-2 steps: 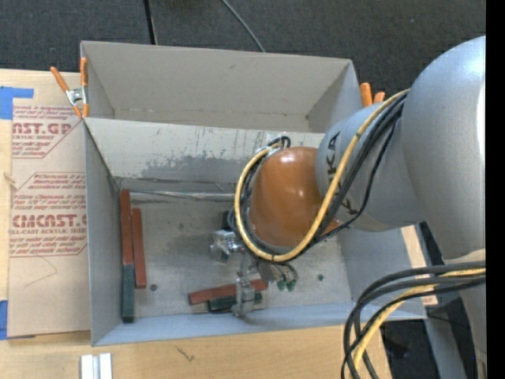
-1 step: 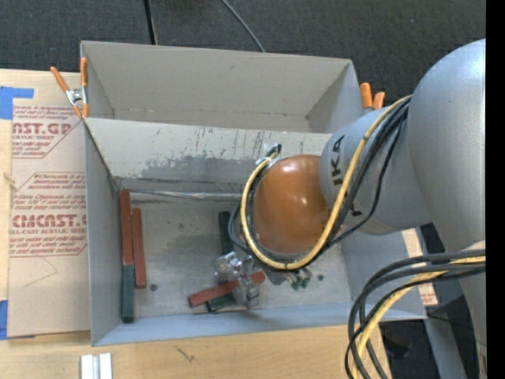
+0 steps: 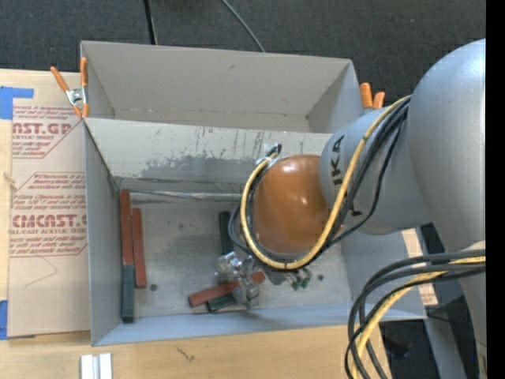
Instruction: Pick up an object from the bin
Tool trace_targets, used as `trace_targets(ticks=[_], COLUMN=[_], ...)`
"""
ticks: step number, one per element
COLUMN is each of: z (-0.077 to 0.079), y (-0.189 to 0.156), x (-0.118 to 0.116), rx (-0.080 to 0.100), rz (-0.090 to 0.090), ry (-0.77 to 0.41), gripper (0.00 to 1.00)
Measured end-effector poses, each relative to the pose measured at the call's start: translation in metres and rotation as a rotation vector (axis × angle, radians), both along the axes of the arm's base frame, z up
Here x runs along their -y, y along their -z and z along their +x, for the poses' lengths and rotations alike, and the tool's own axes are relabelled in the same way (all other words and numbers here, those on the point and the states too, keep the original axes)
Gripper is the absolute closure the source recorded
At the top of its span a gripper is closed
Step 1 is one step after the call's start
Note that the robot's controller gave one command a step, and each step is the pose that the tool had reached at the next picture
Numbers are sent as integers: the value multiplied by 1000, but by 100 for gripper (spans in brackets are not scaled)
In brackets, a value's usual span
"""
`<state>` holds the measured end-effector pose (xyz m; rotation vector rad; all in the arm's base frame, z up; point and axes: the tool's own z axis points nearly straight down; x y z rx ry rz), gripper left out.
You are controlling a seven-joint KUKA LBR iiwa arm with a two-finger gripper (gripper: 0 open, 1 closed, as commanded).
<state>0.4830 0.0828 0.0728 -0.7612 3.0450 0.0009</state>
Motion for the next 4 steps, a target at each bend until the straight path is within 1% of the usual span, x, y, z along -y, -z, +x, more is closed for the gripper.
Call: trace_targets(ticks=[1,2,3,4], z=[8,7,27,26], y=[-46,-60,-63,-63], x=[53,34,68,65], rx=[-6,-1,-1,-2], rz=[1,-2,-1,0], ry=[-57,-3,176,172], gripper=[100,100,0,0])
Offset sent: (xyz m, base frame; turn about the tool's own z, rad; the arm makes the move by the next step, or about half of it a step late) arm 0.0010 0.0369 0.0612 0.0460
